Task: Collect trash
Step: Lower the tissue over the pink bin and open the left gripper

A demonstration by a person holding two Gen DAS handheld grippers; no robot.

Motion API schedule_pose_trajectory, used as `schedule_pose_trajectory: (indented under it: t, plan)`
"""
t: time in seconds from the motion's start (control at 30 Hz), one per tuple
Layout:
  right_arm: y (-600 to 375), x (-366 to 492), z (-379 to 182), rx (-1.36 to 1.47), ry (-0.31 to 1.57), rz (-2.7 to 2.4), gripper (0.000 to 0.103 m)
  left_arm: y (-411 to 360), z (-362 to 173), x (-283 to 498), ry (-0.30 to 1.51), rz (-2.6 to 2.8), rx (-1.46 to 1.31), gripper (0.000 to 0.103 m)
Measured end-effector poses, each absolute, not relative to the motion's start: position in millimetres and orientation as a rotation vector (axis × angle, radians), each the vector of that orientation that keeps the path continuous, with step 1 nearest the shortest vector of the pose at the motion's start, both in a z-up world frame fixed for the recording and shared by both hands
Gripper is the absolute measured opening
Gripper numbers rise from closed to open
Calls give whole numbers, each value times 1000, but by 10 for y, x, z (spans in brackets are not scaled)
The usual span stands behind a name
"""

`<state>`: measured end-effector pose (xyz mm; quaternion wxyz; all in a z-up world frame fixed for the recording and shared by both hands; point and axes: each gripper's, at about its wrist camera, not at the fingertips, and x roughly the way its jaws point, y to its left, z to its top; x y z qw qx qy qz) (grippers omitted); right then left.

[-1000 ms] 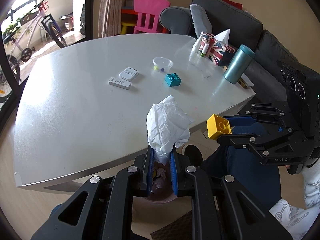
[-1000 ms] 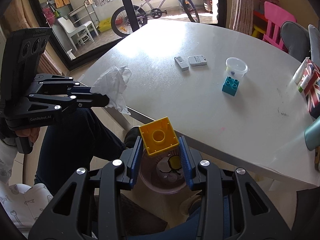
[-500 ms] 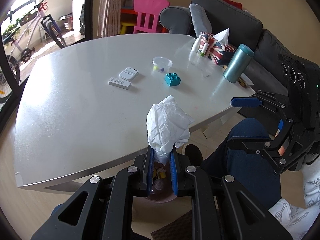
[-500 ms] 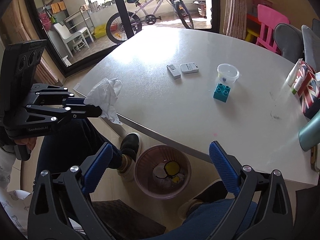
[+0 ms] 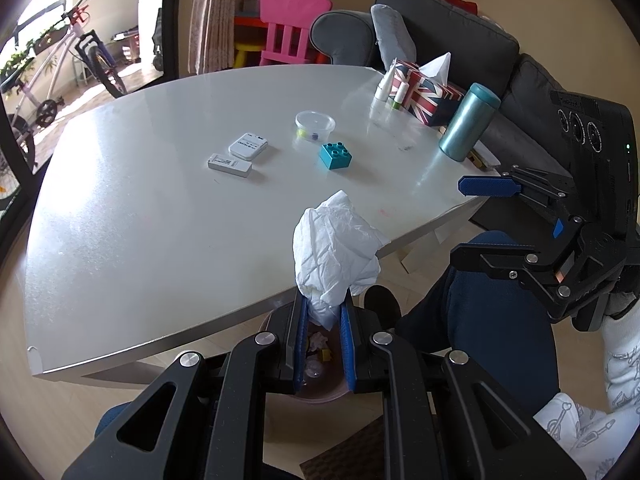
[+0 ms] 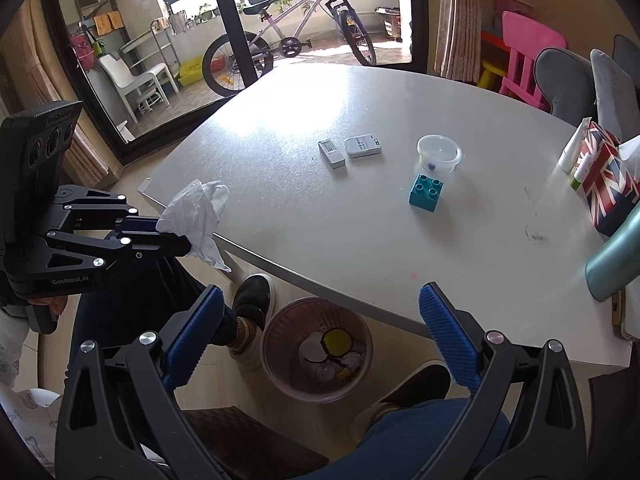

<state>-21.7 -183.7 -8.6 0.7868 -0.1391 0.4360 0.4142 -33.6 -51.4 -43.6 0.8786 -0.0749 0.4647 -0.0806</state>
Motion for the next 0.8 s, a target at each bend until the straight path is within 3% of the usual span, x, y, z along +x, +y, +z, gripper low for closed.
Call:
schedule_pose_trajectory:
  t: [0.8]
  plan:
    - [-1993,-118,26,-269,915,843,97,-709,-480,-333,997,-229,-133,16]
